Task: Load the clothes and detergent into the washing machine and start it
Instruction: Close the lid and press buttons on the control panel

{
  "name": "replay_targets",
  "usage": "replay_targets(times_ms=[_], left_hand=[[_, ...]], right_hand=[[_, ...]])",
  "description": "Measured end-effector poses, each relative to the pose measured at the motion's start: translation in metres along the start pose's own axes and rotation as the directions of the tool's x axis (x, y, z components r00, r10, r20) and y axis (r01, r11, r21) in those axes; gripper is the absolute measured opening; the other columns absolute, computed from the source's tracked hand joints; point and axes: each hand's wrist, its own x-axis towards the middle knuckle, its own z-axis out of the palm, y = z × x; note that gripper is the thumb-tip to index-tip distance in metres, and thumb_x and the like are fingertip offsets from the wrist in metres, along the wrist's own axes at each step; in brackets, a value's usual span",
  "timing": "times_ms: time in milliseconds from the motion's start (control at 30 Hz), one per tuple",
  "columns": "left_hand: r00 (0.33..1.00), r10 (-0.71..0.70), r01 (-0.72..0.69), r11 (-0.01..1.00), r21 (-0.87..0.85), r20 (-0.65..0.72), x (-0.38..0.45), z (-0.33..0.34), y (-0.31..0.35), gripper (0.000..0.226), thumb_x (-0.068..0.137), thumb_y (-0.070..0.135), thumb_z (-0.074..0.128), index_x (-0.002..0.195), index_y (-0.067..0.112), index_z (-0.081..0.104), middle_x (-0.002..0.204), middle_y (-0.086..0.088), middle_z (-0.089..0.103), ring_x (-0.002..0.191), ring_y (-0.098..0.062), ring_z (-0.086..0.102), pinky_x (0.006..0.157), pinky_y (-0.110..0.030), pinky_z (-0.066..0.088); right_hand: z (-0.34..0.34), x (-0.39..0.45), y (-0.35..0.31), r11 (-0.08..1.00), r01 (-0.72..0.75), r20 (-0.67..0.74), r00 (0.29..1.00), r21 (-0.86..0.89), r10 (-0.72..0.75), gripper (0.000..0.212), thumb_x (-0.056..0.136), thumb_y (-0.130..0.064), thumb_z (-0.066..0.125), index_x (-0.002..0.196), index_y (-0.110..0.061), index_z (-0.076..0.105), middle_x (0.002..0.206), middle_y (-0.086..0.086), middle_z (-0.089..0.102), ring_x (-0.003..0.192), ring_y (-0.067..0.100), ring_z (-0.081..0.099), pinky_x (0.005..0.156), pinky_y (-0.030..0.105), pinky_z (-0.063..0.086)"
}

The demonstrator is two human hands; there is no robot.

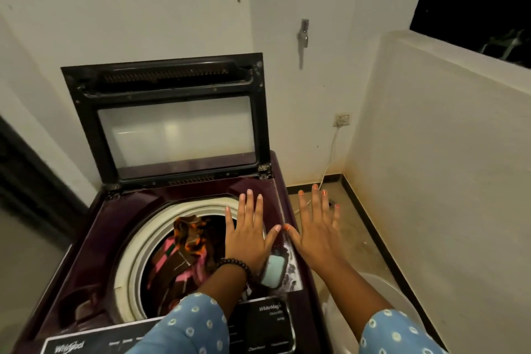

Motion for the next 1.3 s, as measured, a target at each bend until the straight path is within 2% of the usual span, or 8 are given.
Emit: replay_targets(times_ms=[167,467,600,767,867,1033,1200,1300], left_hand=[[0.998,-0.061,0.061,0.998,0.009,0.006,-0.008,0.0,-0.045,0.082,0.096,0.066,0.01,0.149,0.009,0.034,0.156,-0.015,0.031,0.145,-0.028,0.02,0.11,-0.056,0.017],[0.991,-0.13,0.13,0.991,0.023,0.008,-0.026,-0.009,-0.109,0.082,0.096,0.065,0.007,0.147,0.008,0.037,0.153,-0.017,0.037,0.143,-0.032,0.031,0.111,-0.054,0.014],[0.987,-0.158,0.156,0.986,0.051,0.029,-0.037,-0.009,-0.137,0.084,0.095,0.066,0.007,0.145,0.008,0.041,0.152,-0.016,0.038,0.141,-0.032,0.036,0.114,-0.051,0.002],[0.982,-0.178,0.175,0.983,0.047,0.057,-0.046,-0.013,-0.168,0.084,0.096,0.064,0.006,0.142,0.006,0.045,0.149,-0.017,0.043,0.138,-0.033,0.041,0.11,-0.055,0.015],[0.981,-0.183,0.181,0.982,0.049,0.06,-0.047,-0.015,-0.183,0.083,0.096,0.064,0.007,0.142,0.006,0.044,0.149,-0.017,0.042,0.139,-0.032,0.04,0.111,-0.053,0.01],[0.981,-0.179,0.176,0.983,0.052,0.073,-0.045,-0.013,-0.206,0.083,0.096,0.065,0.007,0.144,0.007,0.043,0.151,-0.017,0.039,0.14,-0.033,0.037,0.11,-0.055,0.012],[0.983,-0.169,0.167,0.985,0.046,0.07,-0.038,-0.014,-0.22,0.082,0.097,0.064,0.007,0.142,0.006,0.045,0.15,-0.017,0.042,0.139,-0.032,0.04,0.109,-0.055,0.016],[0.985,-0.159,0.156,0.987,0.05,0.067,-0.028,-0.017,-0.225,0.081,0.097,0.064,0.009,0.144,0.008,0.042,0.151,-0.016,0.039,0.14,-0.031,0.037,0.113,-0.052,0.01]], right_hand=[[0.007,0.007,-0.041,0.997,0.069,-0.02,0.997,0.026,-0.068,0.078,0.087,-0.063,0.029,0.149,-0.015,0.028,0.154,0.02,0.031,0.142,0.036,0.018,0.106,0.059,0.03],[0.021,0.012,-0.112,0.986,0.164,0.022,0.986,0.008,-0.164,0.079,0.087,-0.065,0.026,0.148,-0.016,0.036,0.156,0.017,0.029,0.143,0.035,0.026,0.11,0.057,0.028],[0.031,0.012,-0.14,0.979,0.204,0.043,0.978,0.022,-0.204,0.078,0.087,-0.066,0.029,0.148,-0.017,0.035,0.157,0.017,0.027,0.144,0.035,0.024,0.11,0.057,0.026],[0.039,0.011,-0.173,0.969,0.243,0.046,0.968,0.052,-0.246,0.078,0.089,-0.065,0.027,0.15,-0.017,0.029,0.157,0.018,0.026,0.144,0.034,0.015,0.114,0.057,0.02],[0.043,0.014,-0.19,0.965,0.257,0.058,0.964,0.059,-0.26,0.077,0.089,-0.064,0.027,0.149,-0.017,0.028,0.157,0.018,0.025,0.144,0.035,0.019,0.113,0.054,0.015],[0.049,0.02,-0.211,0.967,0.245,0.08,0.965,0.062,-0.25,0.076,0.088,-0.065,0.025,0.147,-0.017,0.033,0.154,0.018,0.031,0.141,0.036,0.024,0.108,0.058,0.031],[0.052,0.027,-0.221,0.968,0.246,0.07,0.966,0.054,-0.249,0.077,0.093,-0.067,0.009,0.148,-0.017,0.032,0.156,0.017,0.029,0.142,0.035,0.019,0.109,0.058,0.03],[0.051,0.037,-0.223,0.967,0.251,0.059,0.966,0.038,-0.253,0.076,0.092,-0.067,0.017,0.148,-0.018,0.03,0.156,0.016,0.028,0.144,0.036,0.022,0.11,0.058,0.027]])
